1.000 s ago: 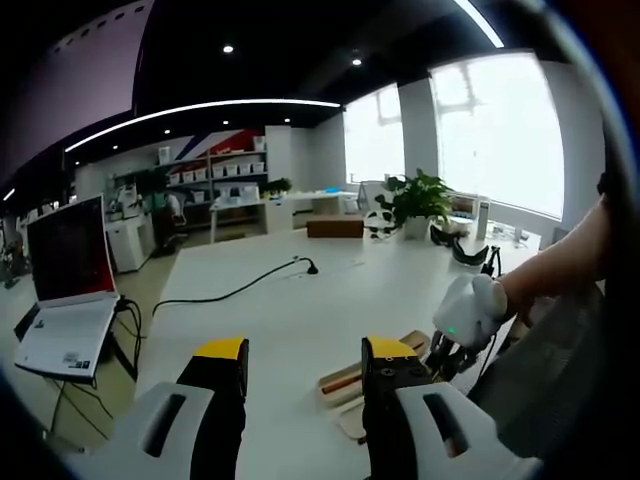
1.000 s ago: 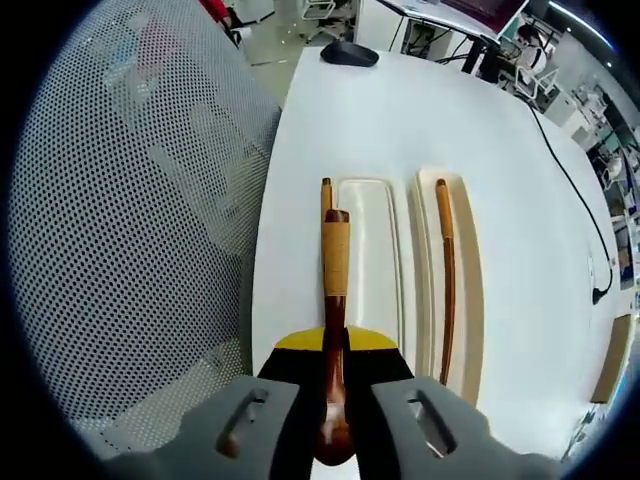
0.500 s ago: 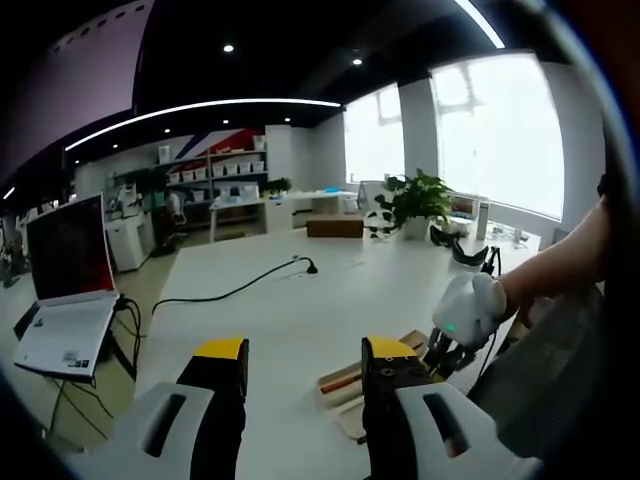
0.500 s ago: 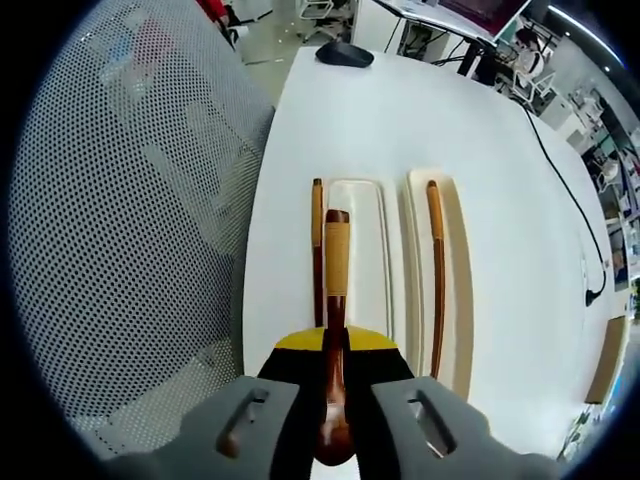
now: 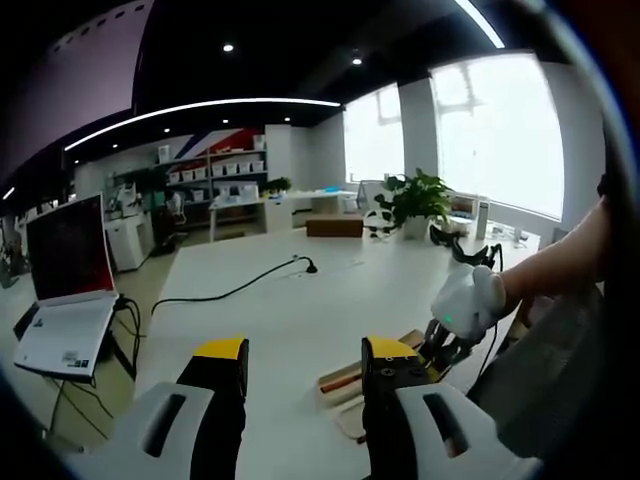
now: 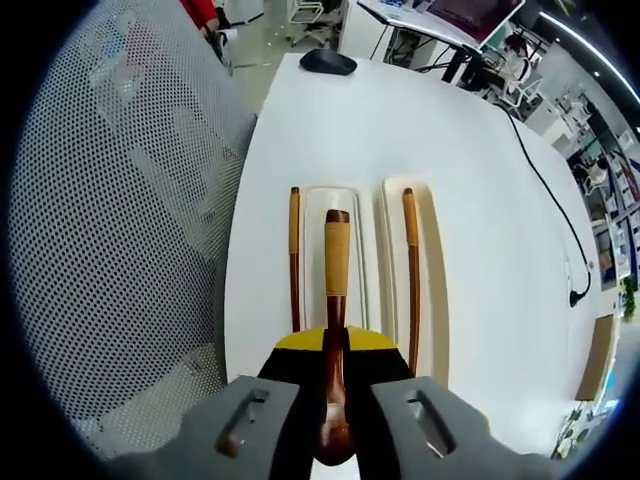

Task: Arrange the utensils inside the cutlery case until each visible utensil rests in its matching compartment.

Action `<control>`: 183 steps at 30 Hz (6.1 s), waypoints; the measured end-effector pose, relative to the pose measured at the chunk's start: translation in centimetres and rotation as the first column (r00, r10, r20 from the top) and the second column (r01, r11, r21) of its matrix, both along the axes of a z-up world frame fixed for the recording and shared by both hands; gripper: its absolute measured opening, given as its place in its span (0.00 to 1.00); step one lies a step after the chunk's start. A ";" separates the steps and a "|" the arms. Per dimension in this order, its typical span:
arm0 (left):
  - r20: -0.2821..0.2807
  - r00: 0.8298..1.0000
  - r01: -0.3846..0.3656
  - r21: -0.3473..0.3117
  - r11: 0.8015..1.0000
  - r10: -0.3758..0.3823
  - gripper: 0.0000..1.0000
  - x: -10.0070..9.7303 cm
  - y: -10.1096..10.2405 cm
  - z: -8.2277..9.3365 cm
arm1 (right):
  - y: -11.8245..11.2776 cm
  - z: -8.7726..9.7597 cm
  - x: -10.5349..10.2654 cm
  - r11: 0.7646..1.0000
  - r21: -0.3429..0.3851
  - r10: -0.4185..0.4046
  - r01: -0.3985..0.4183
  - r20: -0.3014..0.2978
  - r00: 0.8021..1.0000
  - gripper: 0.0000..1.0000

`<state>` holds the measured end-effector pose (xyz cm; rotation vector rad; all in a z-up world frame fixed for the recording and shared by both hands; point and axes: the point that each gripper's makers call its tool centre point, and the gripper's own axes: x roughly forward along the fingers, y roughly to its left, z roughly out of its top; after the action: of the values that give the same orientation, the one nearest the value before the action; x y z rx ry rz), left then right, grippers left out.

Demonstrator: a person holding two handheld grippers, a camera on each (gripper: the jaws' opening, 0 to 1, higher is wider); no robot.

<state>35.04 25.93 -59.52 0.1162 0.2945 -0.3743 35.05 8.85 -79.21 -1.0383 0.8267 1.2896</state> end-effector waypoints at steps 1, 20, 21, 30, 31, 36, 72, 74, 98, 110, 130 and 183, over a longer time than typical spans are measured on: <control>0.000 1.000 0.000 0.000 1.000 0.000 0.46 0.0 0.0 0.0 | 0.0 0.0 0.0 1.000 -0.002 0.004 -0.004 0.005 1.000 0.01; -0.001 1.000 0.003 0.009 1.000 -0.003 0.46 0.0 0.0 0.0 | 0.2 0.4 0.7 1.000 0.006 0.007 -0.007 0.057 0.998 0.01; -0.001 1.000 0.003 0.009 1.000 -0.003 0.46 0.0 0.0 0.0 | 0.2 0.4 0.8 1.000 0.000 0.014 -0.015 0.071 0.997 0.01; 0.000 1.000 0.003 0.010 1.000 -0.003 0.46 0.0 0.0 0.0 | 0.4 1.1 1.9 1.000 0.005 0.014 -0.015 0.120 0.993 0.01; 0.001 1.000 0.004 0.010 1.000 -0.004 0.46 0.0 0.0 0.0 | 0.4 1.1 2.0 1.000 0.004 0.014 -0.015 0.123 0.992 0.01; 0.002 1.000 0.003 0.012 1.000 -0.003 0.46 0.0 0.0 0.0 | 0.3 1.5 2.5 1.000 0.004 0.005 -0.006 0.137 0.991 0.01; -0.015 1.000 0.018 -0.020 1.000 -0.019 0.39 -0.1 -0.3 -0.1 | 1.7 2.0 5.1 0.999 -0.016 0.034 -0.032 0.174 0.984 0.01; -0.015 1.000 0.017 -0.020 1.000 -0.018 0.40 -0.1 -0.3 -0.1 | 1.7 2.0 5.2 0.999 -0.017 0.037 -0.034 0.175 0.984 0.01; -0.018 0.999 0.027 -0.017 0.999 -0.027 0.40 -0.2 -0.5 -0.1 | 2.4 0.7 5.7 0.999 -0.043 0.032 -0.026 0.142 0.989 0.01; -0.027 0.999 0.029 -0.009 1.000 -0.029 0.39 -0.1 -0.5 -0.4 | 2.5 -0.5 6.2 0.997 -0.064 0.050 -0.042 0.129 0.990 0.01; -0.031 0.999 0.028 -0.008 1.000 -0.028 0.39 -0.1 -0.4 -0.6 | 3.3 -1.8 6.8 0.994 -0.083 0.075 -0.067 0.106 0.991 0.01; -0.041 0.999 0.014 -0.013 1.000 -0.015 0.39 0.0 -0.1 -0.7 | 4.6 -3.1 7.6 0.997 -0.043 0.075 -0.071 0.099 0.992 0.02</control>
<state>35.03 25.80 -60.17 0.0980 0.3317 -0.3934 42.68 13.47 -82.28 -1.1646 0.7469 1.2758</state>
